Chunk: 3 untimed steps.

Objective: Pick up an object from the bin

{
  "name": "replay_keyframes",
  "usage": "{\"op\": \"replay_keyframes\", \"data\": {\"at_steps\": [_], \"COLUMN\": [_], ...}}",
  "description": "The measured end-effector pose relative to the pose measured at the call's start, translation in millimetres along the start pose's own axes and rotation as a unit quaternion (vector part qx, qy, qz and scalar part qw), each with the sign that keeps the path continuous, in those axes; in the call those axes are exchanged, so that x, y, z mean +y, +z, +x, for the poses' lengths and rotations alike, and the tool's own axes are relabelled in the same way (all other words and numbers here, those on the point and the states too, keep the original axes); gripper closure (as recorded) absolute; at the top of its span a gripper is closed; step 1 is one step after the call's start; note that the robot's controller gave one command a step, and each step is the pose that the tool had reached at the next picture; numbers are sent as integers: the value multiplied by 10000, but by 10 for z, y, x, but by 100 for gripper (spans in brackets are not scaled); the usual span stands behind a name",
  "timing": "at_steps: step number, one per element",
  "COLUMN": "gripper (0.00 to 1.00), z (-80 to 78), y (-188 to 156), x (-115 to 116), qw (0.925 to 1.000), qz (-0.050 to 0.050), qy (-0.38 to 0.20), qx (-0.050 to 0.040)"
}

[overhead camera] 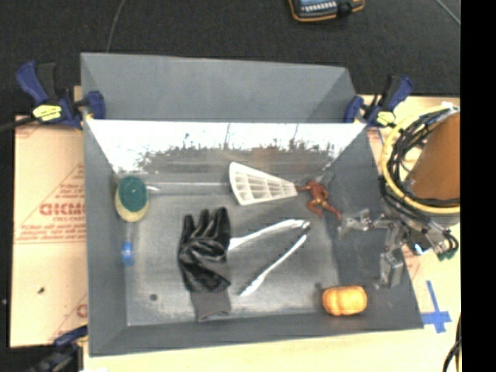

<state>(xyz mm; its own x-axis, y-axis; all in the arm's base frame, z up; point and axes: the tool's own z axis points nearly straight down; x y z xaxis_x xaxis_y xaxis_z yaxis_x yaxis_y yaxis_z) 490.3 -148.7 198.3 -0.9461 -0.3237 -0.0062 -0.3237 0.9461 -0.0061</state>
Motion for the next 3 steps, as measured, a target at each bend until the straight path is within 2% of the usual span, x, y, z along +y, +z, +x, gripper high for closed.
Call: {"op": "replay_keyframes", "data": {"at_steps": [1,2,3], "gripper": [0,0,0], "z": [-186,-146,-700], "y": [247,-457,338], "x": [104,213,144], "qw": [9990,9950,9960], "qz": [27,15,-9], "qy": [442,997,891], "qx": [-38,-19,-30]}}
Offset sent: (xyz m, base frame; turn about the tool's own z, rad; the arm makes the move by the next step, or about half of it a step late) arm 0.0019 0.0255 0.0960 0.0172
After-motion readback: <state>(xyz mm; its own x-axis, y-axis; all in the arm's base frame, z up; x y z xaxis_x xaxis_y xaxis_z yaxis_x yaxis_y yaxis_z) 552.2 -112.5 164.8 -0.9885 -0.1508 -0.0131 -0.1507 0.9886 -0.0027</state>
